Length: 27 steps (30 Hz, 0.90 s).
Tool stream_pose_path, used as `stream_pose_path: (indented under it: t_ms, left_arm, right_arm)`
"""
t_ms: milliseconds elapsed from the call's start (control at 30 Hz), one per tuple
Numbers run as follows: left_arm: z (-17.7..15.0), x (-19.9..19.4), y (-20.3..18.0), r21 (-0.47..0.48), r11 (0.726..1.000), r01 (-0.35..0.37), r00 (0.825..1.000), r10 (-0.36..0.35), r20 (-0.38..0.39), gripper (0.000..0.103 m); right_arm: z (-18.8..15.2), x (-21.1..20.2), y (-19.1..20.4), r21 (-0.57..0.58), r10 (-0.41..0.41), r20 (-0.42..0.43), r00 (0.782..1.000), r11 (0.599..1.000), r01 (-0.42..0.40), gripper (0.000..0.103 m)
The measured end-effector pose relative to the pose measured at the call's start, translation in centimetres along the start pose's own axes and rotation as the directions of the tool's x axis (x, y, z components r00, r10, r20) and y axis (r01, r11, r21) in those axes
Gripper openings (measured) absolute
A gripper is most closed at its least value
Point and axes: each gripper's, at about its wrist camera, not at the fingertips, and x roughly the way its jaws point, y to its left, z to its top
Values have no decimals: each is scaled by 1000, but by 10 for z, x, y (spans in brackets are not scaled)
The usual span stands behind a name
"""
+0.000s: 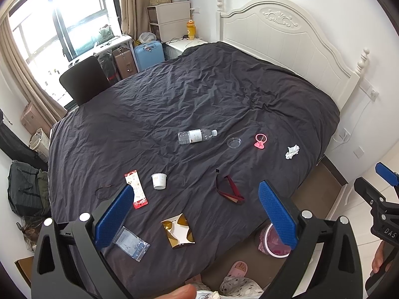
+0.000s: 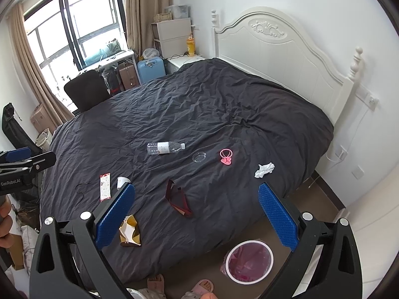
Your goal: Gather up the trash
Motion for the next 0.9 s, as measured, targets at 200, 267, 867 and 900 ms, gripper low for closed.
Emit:
stream_pose_path:
  t_ms: [200,267,867,900]
  left_arm:
    - [0,0,-1,-1,1000,-3,1000,3,-2,98]
    - [-1,0,-1,0,1000,-3,1000,3,-3,98]
    - [-30,39,6,-57,998,-8,996,2,-94,98]
    - [-33,45,8,-65,998,-14,994,7,-105,98]
  right_arm:
    - [-1,0,0,-3,-1,-1,1000,1000,1,97]
    - [-1,0,0,-1,-1,-2,1000,1000,1,97]
    - [-14,71,-6,17,141,-192,971,990,-140,97]
    - [-16,81,-5,10,146,-213,966,989,-148,97]
